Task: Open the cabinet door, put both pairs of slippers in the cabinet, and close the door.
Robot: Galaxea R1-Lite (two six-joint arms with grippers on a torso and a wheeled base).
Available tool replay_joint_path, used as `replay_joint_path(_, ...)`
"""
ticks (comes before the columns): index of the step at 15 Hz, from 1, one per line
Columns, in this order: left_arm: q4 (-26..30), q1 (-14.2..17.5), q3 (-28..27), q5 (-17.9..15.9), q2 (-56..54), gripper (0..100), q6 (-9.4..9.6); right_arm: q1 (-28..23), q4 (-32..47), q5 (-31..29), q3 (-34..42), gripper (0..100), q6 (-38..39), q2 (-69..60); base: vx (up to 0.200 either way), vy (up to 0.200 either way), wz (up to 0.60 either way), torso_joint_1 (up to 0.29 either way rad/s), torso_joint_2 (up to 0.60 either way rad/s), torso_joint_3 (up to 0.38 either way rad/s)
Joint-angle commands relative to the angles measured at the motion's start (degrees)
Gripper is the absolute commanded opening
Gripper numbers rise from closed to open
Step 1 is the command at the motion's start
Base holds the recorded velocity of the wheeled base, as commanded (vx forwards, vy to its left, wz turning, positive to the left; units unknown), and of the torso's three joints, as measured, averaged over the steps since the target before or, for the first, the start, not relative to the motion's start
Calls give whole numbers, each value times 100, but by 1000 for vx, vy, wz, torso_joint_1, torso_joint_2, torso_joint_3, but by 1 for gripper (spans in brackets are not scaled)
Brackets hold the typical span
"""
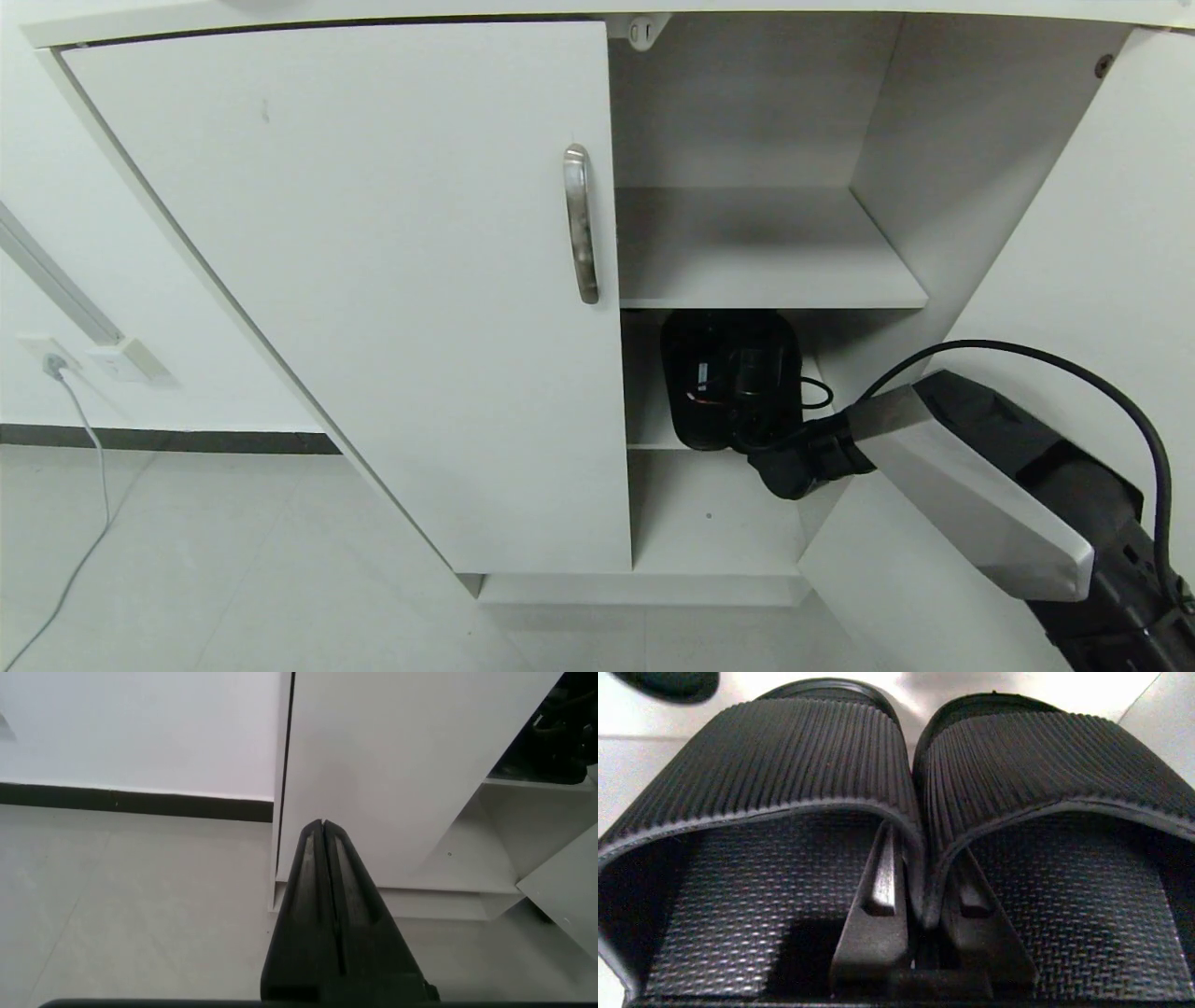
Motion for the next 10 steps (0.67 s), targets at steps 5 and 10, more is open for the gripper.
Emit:
replay_joint_path(5, -1, 1, 1, 4, 9, 0, -2, -45, 141, 4, -321, 0, -1, 207, 0, 0, 0, 0, 0, 0)
replay_joint_path(10, -1, 1, 1, 12, 9, 0, -2, -45, 141, 4, -329, 0, -1, 277, 0, 0, 0, 0, 0, 0)
